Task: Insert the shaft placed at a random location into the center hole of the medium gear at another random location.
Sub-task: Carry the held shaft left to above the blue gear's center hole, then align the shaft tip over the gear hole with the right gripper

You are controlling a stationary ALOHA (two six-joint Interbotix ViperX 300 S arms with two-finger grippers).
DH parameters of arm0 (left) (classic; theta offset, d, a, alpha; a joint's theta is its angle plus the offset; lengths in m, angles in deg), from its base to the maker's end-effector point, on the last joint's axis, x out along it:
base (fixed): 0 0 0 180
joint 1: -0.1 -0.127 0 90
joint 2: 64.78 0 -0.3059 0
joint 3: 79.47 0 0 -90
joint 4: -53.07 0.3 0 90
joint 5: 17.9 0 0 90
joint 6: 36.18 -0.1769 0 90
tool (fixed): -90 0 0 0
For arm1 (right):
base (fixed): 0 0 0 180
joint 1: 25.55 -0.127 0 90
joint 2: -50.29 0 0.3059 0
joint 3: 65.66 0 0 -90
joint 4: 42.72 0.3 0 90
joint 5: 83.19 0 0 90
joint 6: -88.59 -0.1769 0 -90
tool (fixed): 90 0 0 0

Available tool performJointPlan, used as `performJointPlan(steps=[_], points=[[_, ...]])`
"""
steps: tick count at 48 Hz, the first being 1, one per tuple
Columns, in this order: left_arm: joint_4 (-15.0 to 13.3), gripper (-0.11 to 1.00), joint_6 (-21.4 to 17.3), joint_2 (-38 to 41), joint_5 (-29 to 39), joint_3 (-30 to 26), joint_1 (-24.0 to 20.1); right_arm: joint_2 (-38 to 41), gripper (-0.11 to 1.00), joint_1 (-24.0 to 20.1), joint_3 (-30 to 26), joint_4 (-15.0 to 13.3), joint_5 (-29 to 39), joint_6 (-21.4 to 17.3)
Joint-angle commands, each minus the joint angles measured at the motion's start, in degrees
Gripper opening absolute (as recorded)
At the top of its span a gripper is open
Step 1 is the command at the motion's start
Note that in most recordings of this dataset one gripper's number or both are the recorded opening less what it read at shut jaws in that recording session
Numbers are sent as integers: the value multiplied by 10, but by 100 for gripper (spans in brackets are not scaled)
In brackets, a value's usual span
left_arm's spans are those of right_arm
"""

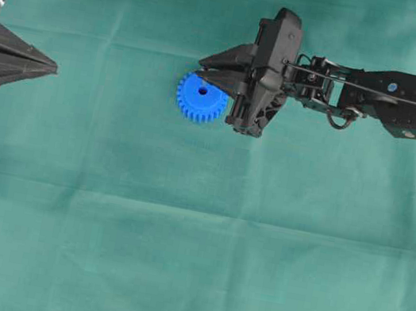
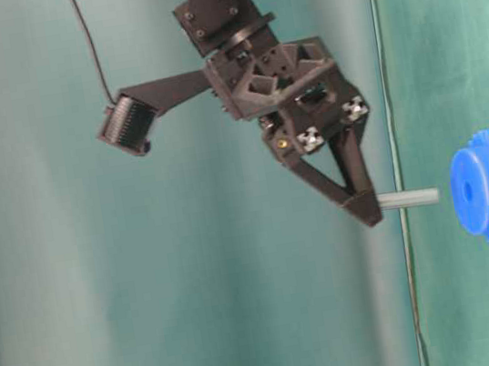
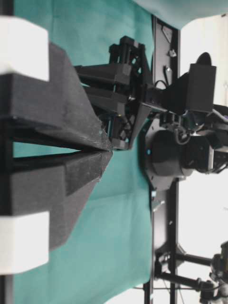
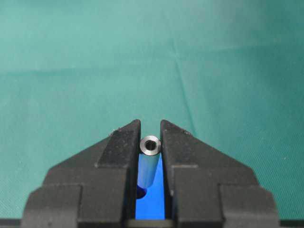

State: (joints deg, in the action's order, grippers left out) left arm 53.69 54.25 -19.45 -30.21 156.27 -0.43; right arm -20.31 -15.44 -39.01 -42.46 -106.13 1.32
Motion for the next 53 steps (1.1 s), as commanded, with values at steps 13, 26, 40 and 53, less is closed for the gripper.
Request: performJointPlan(steps=[13, 26, 40, 53], points=[[1, 0, 1, 3, -4, -11, -1, 21, 14, -2, -11, 2, -8, 6], [2, 0, 0, 3, -4, -11, -2, 25, 14, -2, -10, 3, -15, 6], [1, 0, 1, 3, -4, -12, -1, -4, 14, -2, -11, 2, -12, 8], [2, 0, 0, 3, -4, -13, -1, -26, 14, -2, -9, 1, -11, 8]])
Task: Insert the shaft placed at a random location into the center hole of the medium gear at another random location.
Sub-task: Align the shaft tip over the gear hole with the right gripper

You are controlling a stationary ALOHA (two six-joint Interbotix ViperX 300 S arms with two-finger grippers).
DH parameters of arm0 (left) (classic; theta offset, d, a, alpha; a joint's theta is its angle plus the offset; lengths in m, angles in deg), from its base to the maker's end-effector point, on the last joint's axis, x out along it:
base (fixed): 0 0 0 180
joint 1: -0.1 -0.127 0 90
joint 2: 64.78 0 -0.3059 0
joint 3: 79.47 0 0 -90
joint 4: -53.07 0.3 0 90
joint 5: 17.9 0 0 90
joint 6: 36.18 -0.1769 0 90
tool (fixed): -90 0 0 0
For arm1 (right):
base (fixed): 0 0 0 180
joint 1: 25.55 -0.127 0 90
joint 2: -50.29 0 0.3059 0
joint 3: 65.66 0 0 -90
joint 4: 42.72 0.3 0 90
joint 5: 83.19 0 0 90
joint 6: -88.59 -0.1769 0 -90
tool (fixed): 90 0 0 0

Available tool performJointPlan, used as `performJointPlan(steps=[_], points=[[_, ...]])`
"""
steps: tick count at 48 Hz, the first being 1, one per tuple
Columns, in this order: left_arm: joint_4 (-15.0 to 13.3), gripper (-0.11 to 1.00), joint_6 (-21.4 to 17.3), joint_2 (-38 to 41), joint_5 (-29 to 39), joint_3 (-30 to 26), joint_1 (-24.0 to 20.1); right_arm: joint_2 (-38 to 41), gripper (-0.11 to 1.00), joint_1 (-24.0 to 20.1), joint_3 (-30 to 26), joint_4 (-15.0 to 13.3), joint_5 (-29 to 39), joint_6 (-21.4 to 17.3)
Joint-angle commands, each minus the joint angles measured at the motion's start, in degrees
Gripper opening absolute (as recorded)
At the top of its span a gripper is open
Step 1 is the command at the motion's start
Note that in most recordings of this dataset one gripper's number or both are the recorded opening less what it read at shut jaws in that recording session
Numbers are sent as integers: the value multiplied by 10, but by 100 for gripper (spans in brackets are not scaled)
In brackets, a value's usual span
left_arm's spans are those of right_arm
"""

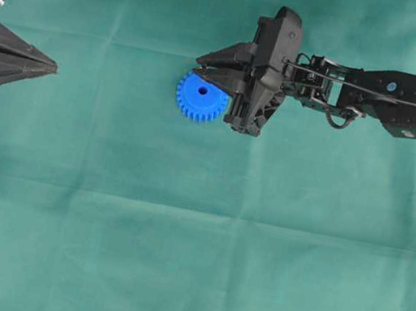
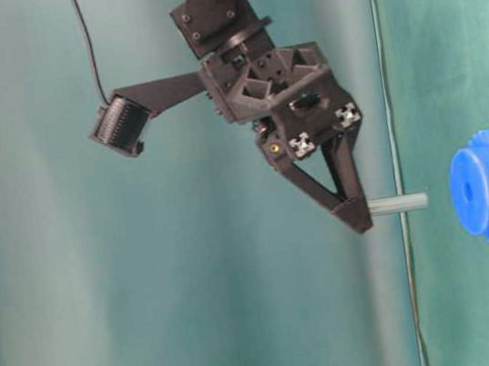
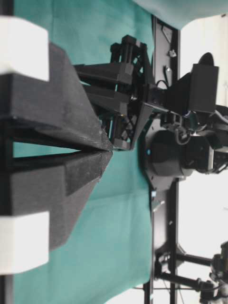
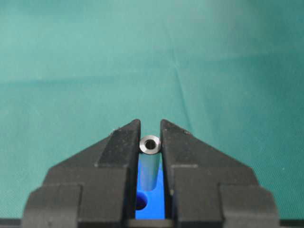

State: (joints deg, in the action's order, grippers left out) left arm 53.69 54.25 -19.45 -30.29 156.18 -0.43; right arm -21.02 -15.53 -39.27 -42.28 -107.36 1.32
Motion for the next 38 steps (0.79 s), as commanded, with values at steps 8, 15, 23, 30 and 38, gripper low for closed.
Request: performJointPlan(steps=[8, 15, 23, 30, 38], points=[[1, 0, 0, 3, -3, -11, -1, -16, 14, -6, -7, 0, 0, 8], [2, 0, 0, 3, -3, -11, -1, 1, 14, -8, -10, 1, -6, 6], [1, 0, 0, 3, -3, -11, -1, 25, 14, -9, -10, 4, -22, 4], [1, 0, 1, 3, -3, -11, -1, 37, 14, -9, -9, 8, -26, 4], [1, 0, 0, 3, -2, -11, -1, 46, 14, -9, -7, 9, -33, 4]])
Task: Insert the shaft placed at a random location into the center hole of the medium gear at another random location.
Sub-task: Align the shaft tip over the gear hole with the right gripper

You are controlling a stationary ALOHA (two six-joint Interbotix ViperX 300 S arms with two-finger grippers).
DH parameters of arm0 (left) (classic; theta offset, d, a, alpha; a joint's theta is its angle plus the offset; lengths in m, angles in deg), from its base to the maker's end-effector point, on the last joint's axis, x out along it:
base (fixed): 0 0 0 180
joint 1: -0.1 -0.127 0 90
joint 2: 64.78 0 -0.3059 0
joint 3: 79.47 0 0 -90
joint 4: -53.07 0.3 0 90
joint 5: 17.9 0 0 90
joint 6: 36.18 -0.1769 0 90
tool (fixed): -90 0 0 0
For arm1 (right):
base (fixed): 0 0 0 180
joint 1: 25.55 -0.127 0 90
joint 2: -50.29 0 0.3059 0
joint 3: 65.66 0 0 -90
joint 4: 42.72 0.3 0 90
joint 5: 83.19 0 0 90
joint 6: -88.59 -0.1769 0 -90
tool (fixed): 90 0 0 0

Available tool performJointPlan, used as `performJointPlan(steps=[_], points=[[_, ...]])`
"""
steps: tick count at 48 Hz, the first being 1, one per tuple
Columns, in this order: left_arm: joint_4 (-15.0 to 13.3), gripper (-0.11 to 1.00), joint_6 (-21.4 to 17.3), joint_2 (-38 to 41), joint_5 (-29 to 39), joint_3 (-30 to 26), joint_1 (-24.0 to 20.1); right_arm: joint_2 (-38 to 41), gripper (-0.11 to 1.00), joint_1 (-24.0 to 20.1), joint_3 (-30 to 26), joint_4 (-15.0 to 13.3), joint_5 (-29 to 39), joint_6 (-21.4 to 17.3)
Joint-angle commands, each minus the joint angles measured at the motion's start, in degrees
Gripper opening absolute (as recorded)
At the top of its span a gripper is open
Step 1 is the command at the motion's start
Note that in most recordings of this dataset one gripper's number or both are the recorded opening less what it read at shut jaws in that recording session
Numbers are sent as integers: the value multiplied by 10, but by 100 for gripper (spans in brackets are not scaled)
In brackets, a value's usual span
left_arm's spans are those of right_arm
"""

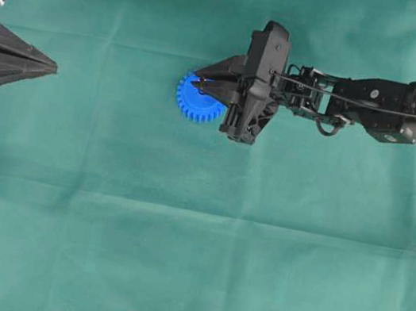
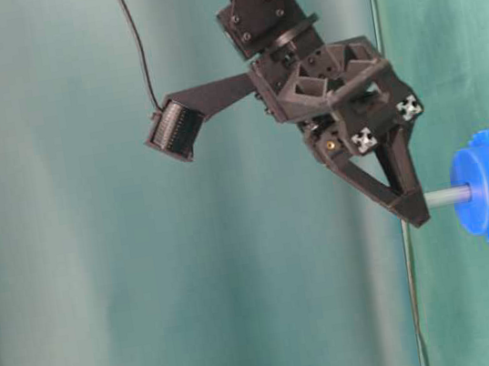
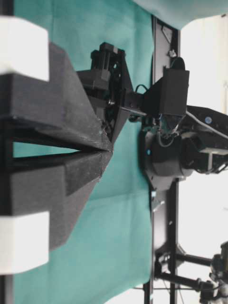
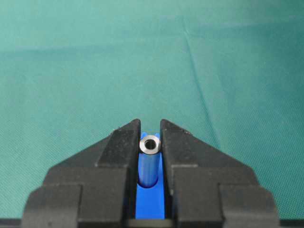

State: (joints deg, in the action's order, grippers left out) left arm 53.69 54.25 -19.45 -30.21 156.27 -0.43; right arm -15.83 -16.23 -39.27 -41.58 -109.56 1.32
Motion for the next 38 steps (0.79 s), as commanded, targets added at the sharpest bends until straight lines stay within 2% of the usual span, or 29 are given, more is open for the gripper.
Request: performJointPlan(steps=[1, 38], points=[[2, 0, 0, 3, -4, -12, -1, -5, 14, -2, -7, 2, -12, 4], [2, 0, 0, 3, -4, -12, -3, 25, 14, -3, -7, 3, -18, 0]])
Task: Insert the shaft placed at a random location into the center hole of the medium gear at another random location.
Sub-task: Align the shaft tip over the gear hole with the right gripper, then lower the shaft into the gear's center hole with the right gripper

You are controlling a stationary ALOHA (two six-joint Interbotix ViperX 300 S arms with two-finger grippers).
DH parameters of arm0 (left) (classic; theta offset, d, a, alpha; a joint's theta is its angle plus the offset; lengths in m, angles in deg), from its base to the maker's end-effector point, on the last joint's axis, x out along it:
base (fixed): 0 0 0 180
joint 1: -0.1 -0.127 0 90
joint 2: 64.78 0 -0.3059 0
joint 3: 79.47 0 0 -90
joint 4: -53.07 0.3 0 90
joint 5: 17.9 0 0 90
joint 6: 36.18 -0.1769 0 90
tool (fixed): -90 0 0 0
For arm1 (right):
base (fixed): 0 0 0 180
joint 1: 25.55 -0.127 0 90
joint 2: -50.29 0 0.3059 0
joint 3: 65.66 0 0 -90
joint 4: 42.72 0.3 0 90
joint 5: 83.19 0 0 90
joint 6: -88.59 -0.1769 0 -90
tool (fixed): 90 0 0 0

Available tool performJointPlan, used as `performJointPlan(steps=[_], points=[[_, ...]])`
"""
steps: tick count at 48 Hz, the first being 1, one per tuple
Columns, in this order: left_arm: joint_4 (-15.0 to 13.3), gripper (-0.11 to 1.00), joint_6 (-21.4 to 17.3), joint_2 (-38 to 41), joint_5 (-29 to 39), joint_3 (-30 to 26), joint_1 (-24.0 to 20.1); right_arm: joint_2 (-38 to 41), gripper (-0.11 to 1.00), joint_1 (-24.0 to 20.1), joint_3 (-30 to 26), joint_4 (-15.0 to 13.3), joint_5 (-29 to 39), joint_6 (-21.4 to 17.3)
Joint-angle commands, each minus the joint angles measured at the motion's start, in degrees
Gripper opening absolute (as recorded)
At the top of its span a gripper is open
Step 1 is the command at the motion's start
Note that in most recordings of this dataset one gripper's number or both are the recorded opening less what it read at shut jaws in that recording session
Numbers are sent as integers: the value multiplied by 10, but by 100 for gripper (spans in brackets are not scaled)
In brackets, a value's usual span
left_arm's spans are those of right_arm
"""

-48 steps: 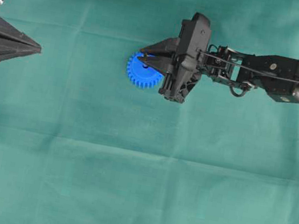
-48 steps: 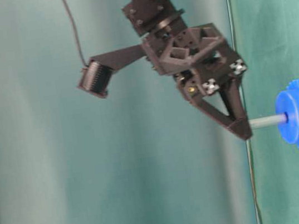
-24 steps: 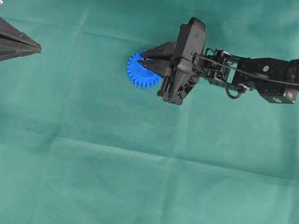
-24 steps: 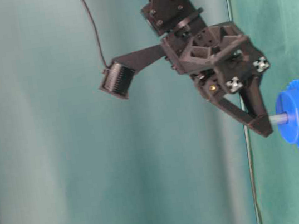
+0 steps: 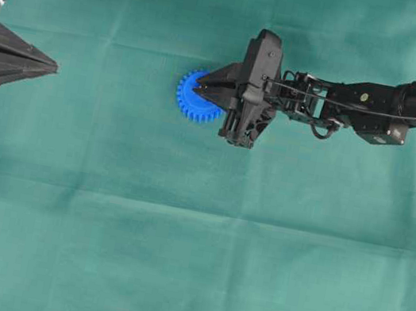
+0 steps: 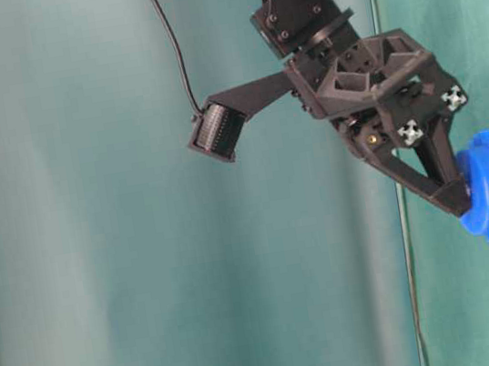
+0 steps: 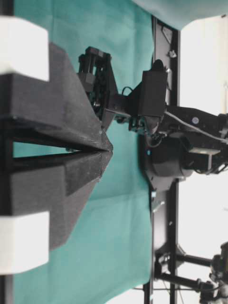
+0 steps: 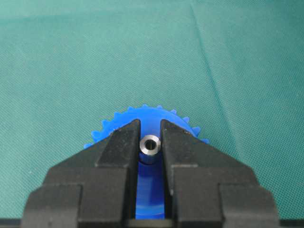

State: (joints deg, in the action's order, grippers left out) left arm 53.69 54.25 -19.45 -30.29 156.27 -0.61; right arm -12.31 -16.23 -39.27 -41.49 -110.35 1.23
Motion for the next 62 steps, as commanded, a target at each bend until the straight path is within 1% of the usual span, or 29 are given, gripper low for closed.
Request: performJointPlan(steps=[1, 19, 25, 27, 36, 38, 39, 47, 62], points=[[2, 0, 0, 3, -3, -12, -1, -10, 14, -2, -7, 1, -10, 1], [1, 0, 0, 3, -3, -12, -2, -10, 14, -2, -7, 0, -9, 1], [1, 0, 0, 3, -3, -12, -3, -10, 16, -2, -8, 0, -8, 1], [2, 0, 0, 3, -3, -12, -3, -10, 22, -3, -8, 0, -7, 1], [2, 0, 0, 3, -3, -12, -3, -10, 79, -5, -10, 0, -7, 1], [2, 0, 0, 3, -3, -12, -3, -11, 86, -7, -10, 0, -7, 1], [2, 0, 0, 3, -3, -12, -3, -12, 86, -7, -11, 0, -7, 1], [2, 0, 0, 3, -3, -12, -4, -38, 77, -7, -6, 0, 3, 3], [2, 0, 0, 3, -3, -12, -4, -120, 77, -7, 2, 0, 57, 4]])
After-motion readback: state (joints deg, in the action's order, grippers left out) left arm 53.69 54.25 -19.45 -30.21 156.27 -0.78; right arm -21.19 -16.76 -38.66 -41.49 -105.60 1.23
